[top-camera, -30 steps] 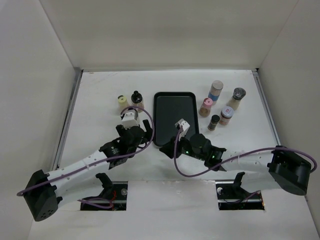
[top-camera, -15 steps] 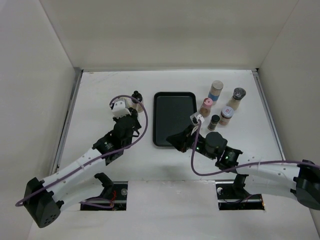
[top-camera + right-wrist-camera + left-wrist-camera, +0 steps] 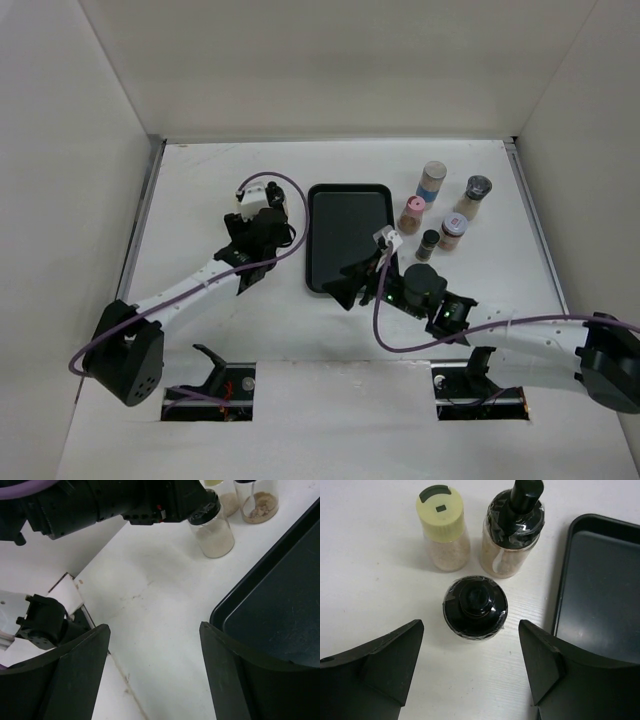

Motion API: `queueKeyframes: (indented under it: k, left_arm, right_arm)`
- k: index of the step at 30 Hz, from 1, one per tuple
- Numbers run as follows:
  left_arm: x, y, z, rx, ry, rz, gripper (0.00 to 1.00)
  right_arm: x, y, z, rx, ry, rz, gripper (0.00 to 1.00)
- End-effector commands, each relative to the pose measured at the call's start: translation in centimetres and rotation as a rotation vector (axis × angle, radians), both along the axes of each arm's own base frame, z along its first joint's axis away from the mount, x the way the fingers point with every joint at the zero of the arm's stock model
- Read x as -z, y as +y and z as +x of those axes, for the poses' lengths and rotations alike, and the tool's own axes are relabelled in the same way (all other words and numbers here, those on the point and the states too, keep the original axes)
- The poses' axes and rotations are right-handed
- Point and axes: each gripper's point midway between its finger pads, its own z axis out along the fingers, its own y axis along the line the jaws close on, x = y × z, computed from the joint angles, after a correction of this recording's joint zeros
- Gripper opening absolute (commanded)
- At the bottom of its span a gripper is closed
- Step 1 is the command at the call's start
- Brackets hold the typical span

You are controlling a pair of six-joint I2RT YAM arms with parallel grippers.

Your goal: Organize the condiment bottles

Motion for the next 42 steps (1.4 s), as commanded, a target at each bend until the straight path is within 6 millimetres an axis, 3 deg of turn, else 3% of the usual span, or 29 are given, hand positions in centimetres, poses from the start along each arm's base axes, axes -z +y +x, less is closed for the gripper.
queueKeyframes:
  k: [1, 7, 13, 15, 17, 19, 22, 25, 27, 29, 32, 34, 38, 42]
  left_arm:
    - [-2.0, 0.2, 1.9, -0.022, -0.066, -0.01, 0.77]
    - [0.0, 0.8, 3.9, -0.028, -0.039, -0.015, 0.74]
    - [0.6, 0.2, 5.3, -0.005, -0.044, -0.042, 0.66]
    - [0.9, 0.1, 5.3, -0.003, -0.035, -0.036, 0.6]
    - [1.0, 0.5, 5.1, -0.015, -0.038, -0.034, 0.42]
    - [0.0, 0.6, 4.6, -0.018, -0.064, -0.041, 0.31]
    - [-4.1, 0.3, 3.2, -0.008, -0.138, -0.049, 0.26]
    - [-8.2, -1.6, 2.1, 0.046, -0.223, -0.073, 0.26]
    - [-9.8, -3.8, 2.5, 0.093, -0.245, -0.098, 0.27]
    - [-10.4, -6.6, 3.3, 0.147, -0.245, -0.113, 0.27]
    - [-10.7, -9.9, 5.5, 0.19, -0.269, -0.145, 0.27]
    - [-10.5, -11.4, 7.5, 0.202, -0.282, -0.156, 0.27]
    - [-10.0, -13.6, 11.7, 0.223, -0.279, -0.138, 0.27]
    - [-7.6, -14.9, 15.2, 0.219, -0.25, -0.106, 0.27]
  right_arm:
    - [-1.2, 0.4, 0.1, -0.004, -0.04, 0.045, 0.8]
    - [-0.4, 0.4, 0.5, 0.008, -0.034, 0.025, 0.83]
    - [-0.1, 0.5, 0.8, 0.014, -0.032, 0.015, 0.84]
    - [0.3, 0.5, 1.0, 0.019, -0.025, 0.006, 0.83]
    - [0.0, 0.4, 1.0, 0.02, -0.032, 0.011, 0.83]
    - [-0.2, 0.2, 1.0, 0.023, -0.038, 0.018, 0.83]
    - [-0.4, -0.4, 1.4, 0.049, -0.042, 0.032, 0.82]
    - [-1.0, -1.3, 1.7, 0.085, -0.054, 0.061, 0.82]
    - [-0.5, -2.4, 3.1, 0.154, -0.044, 0.065, 0.79]
    - [0.3, -3.4, 4.3, 0.212, -0.018, 0.061, 0.66]
    - [1.2, -5.2, 5.9, 0.288, 0.019, 0.058, 0.35]
    - [1.6, -6.4, 6.9, 0.332, 0.032, 0.06, 0.28]
    - [1.3, -7.4, 7.2, 0.358, 0.041, 0.088, 0.29]
    - [1.1, -8.1, 7.3, 0.379, 0.033, 0.103, 0.37]
